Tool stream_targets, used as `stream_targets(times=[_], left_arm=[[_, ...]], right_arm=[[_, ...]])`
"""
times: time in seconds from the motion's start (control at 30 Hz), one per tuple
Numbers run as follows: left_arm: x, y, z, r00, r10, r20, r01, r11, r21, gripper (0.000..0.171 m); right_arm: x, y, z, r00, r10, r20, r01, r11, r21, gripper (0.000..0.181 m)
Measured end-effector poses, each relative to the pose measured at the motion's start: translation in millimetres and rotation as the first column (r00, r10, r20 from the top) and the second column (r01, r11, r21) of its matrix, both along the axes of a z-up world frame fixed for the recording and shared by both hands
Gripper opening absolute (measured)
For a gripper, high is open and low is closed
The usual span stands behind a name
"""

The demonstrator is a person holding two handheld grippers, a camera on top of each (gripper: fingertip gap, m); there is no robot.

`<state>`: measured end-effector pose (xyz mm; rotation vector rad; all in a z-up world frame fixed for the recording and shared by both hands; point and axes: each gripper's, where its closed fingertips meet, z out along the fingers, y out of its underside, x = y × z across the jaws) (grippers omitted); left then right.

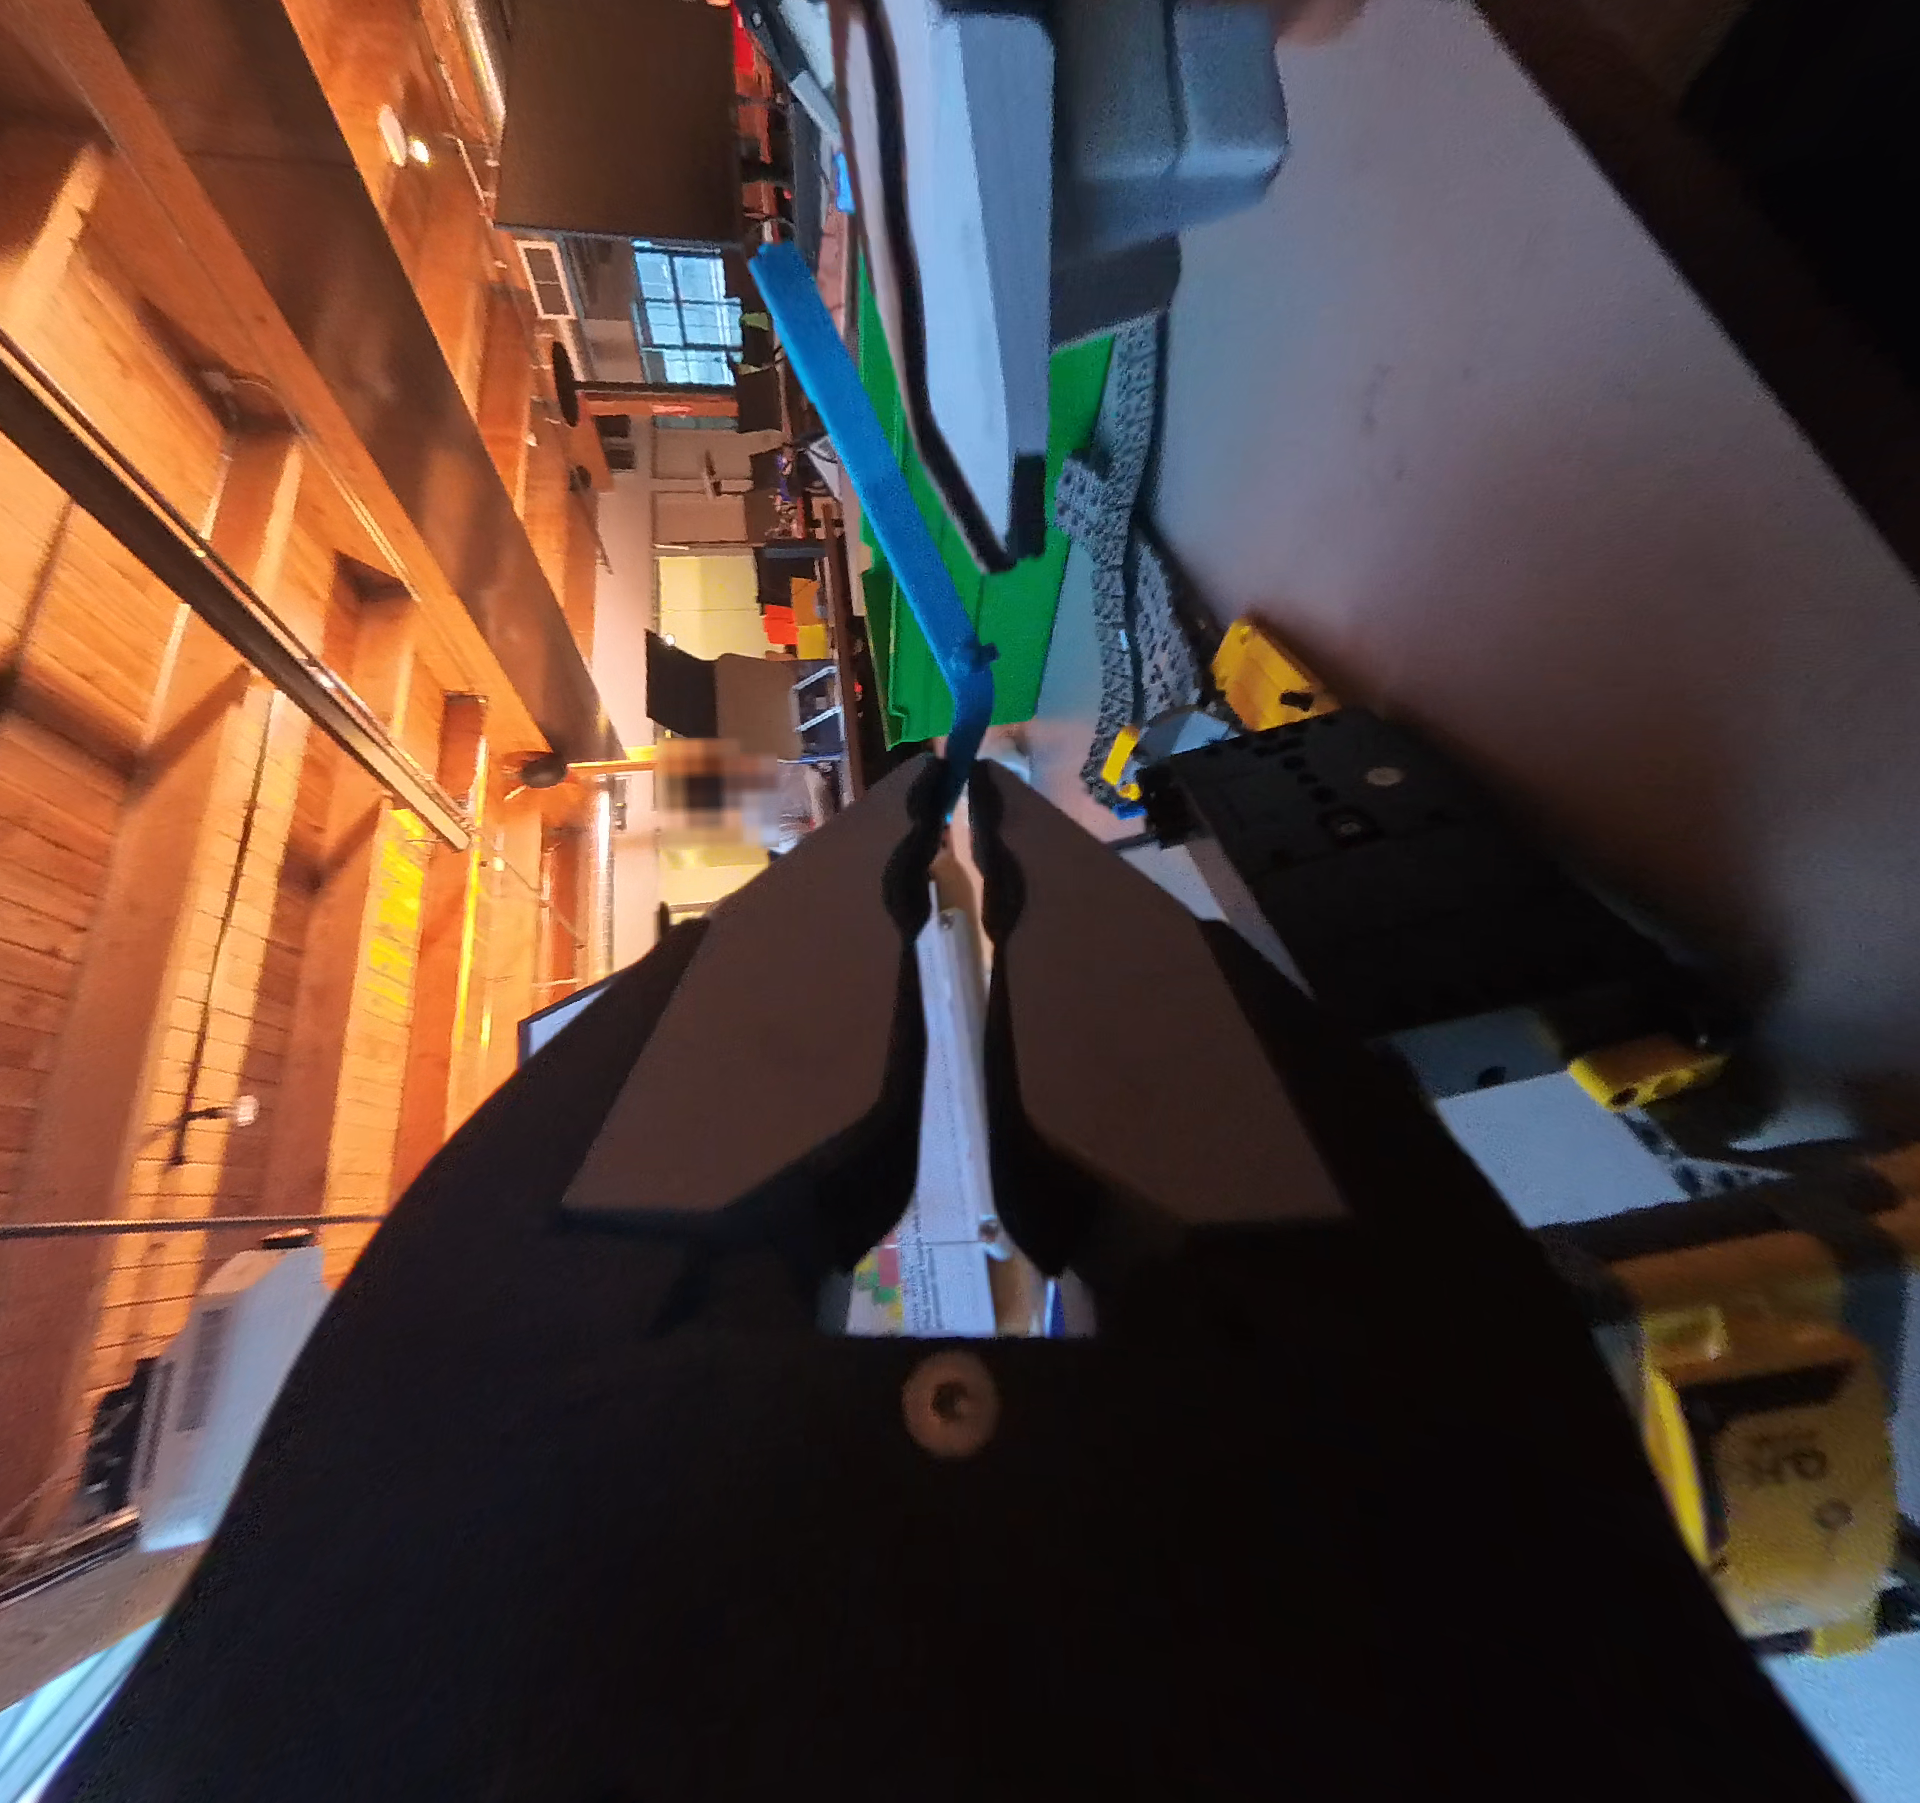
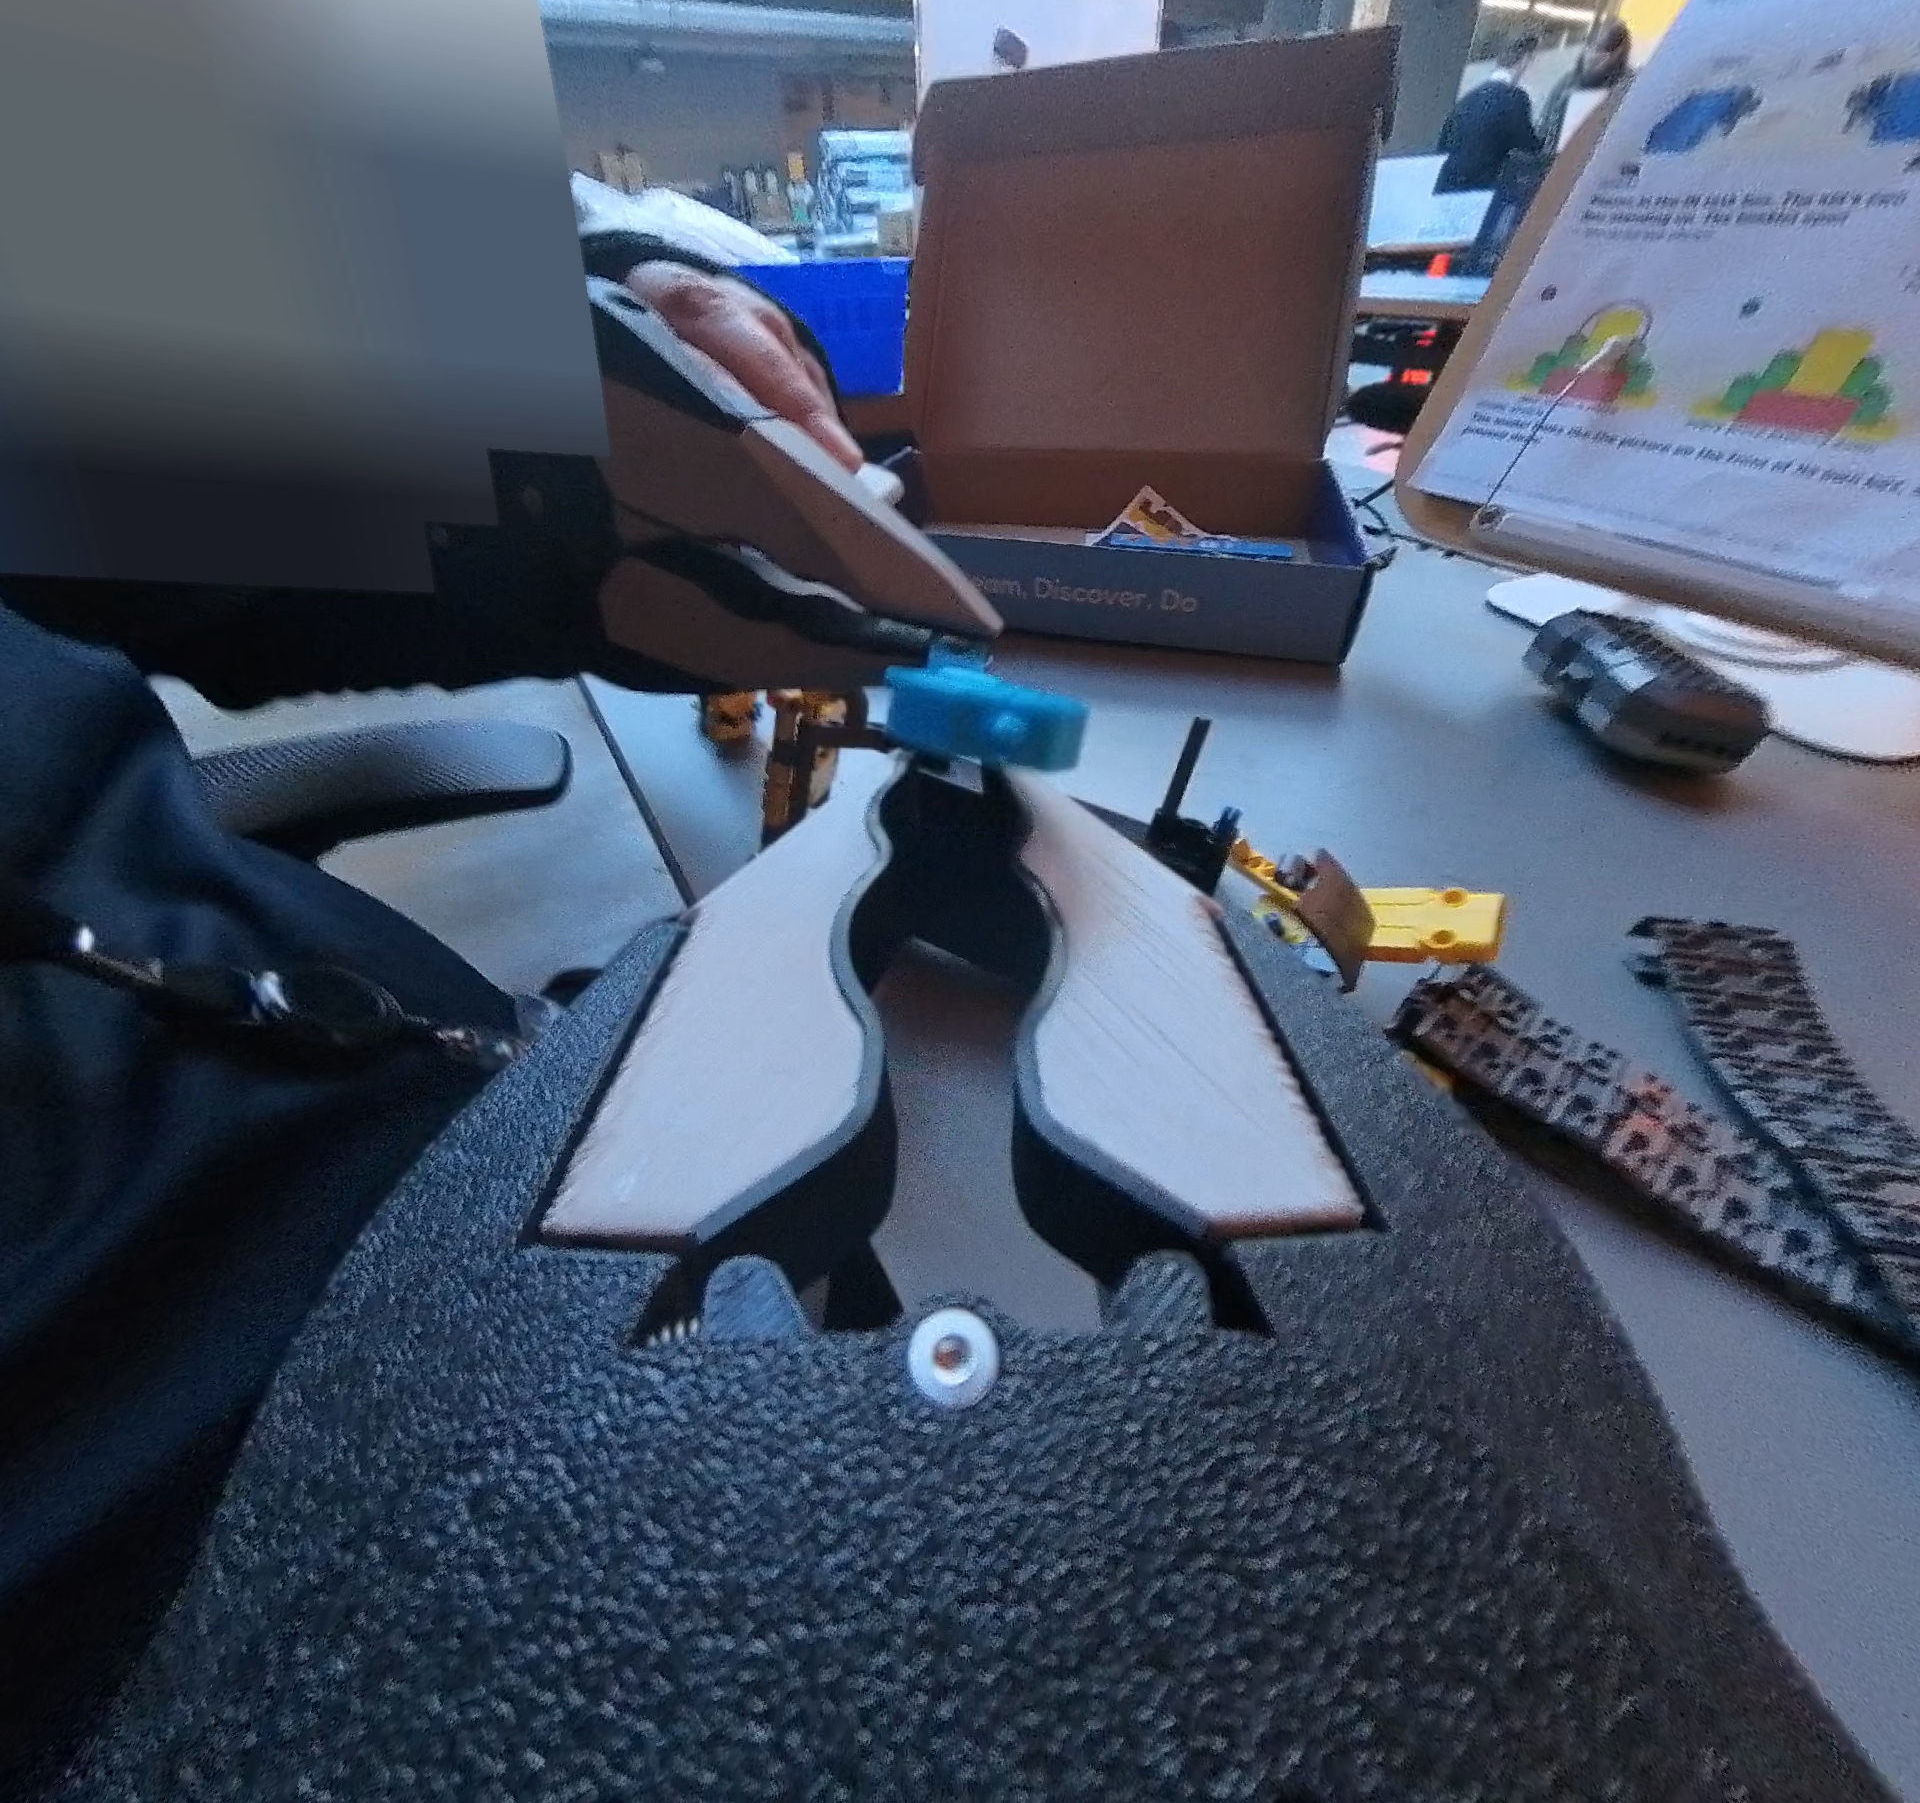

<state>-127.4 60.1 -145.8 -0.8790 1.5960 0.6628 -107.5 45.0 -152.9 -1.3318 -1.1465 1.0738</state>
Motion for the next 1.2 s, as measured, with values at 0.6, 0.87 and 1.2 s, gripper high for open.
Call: stream_targets(times=[0.6, 0.87, 1.2], left_arm=[[-2, -13, 31, 0.986, -0.055, -0.156, 0.100, 0.949, 0.298, 0.001], [-2, -18, 34, 0.988, -0.074, -0.134, 0.112, 0.946, 0.306, 0.001], [-1, -20, 34, 0.990, -0.139, 0.001, 0.137, 0.976, 0.168, 0.001]], right_arm=[[27, -31, 51, 0.942, -0.260, 0.210, -0.030, 0.561, 0.827, 0.017], [36, -22, 51, 0.924, -0.309, 0.227, -0.032, 0.528, 0.849, 0.024], [27, -31, 54, 0.934, -0.210, 0.289, -0.134, 0.542, 0.830, 0.012]])
